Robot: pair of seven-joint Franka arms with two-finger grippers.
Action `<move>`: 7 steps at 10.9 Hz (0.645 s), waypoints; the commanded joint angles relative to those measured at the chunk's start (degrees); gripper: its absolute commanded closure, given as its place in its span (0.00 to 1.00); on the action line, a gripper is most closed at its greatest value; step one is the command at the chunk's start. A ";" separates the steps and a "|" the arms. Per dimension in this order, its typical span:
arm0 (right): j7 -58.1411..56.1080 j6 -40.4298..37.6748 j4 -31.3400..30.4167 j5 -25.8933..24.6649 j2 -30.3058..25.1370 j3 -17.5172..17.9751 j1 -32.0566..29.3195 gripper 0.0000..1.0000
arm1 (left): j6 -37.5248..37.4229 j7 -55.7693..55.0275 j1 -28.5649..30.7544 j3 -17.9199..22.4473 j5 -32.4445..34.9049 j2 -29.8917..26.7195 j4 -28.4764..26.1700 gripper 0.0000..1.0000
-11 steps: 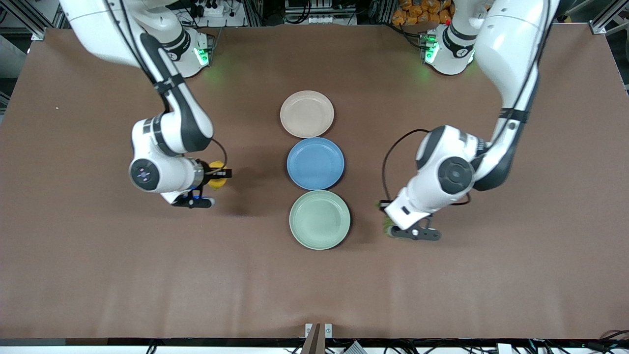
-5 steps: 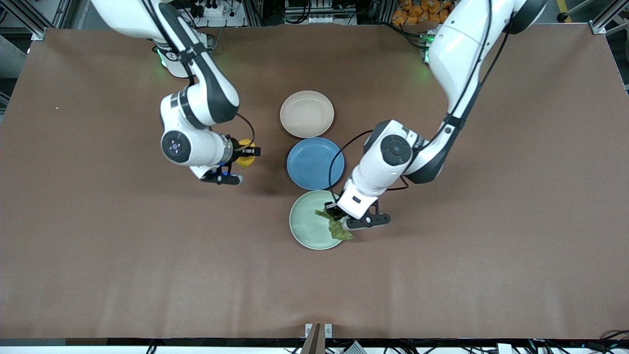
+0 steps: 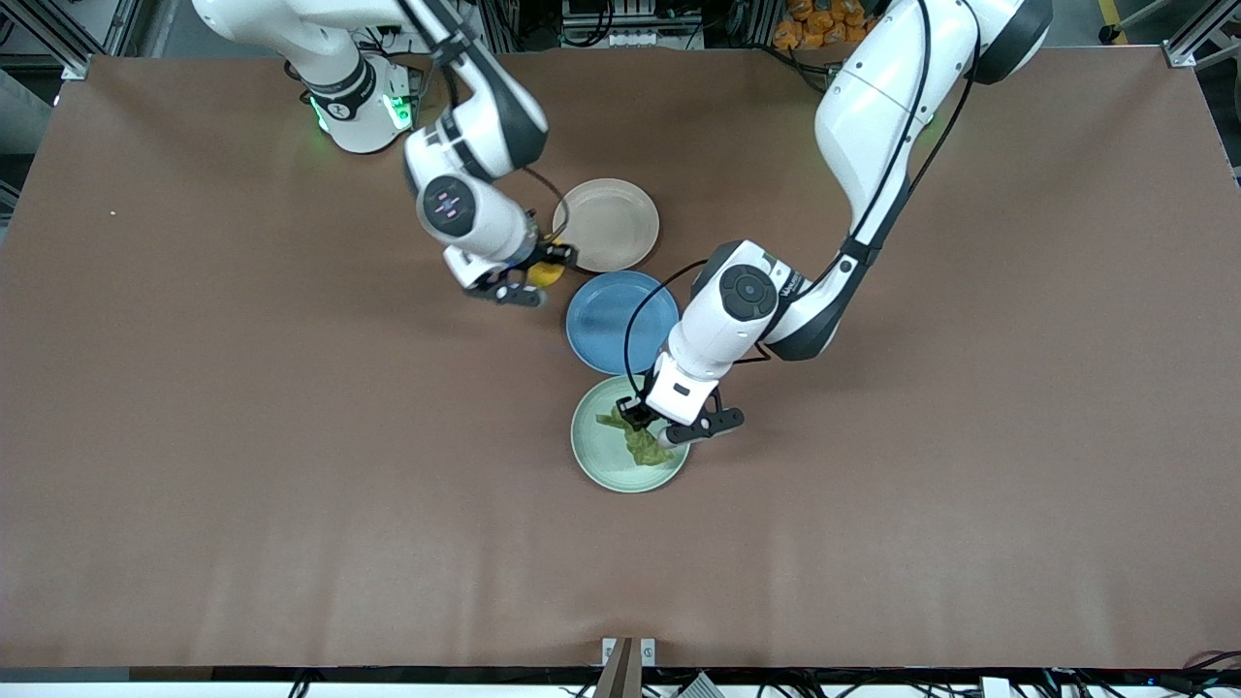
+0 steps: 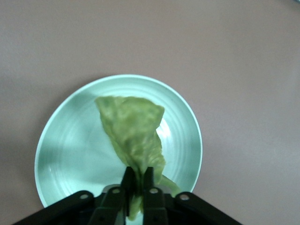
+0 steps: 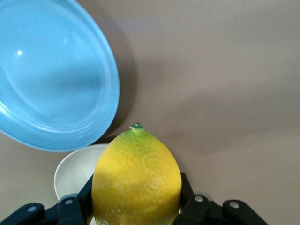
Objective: Place lemon and lettuce in plates
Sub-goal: 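Release the lettuce onto the green plate with the left gripper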
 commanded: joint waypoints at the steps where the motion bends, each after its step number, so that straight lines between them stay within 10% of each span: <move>1: 7.71 2.51 -1.86 1.18 -1.92 -0.49 4.66 0.93 | -1.31 -1.45 -0.79 1.12 -0.66 -0.32 -1.41 0.14; 2: 10.09 3.31 -2.21 1.18 -1.74 -0.57 6.68 0.92 | -4.19 -1.36 -0.88 1.73 1.00 -0.67 -1.50 0.00; 7: 14.32 7.09 -2.30 1.09 1.07 -0.57 11.00 0.85 | -25.81 -0.66 3.15 2.09 10.94 -9.26 -0.63 0.00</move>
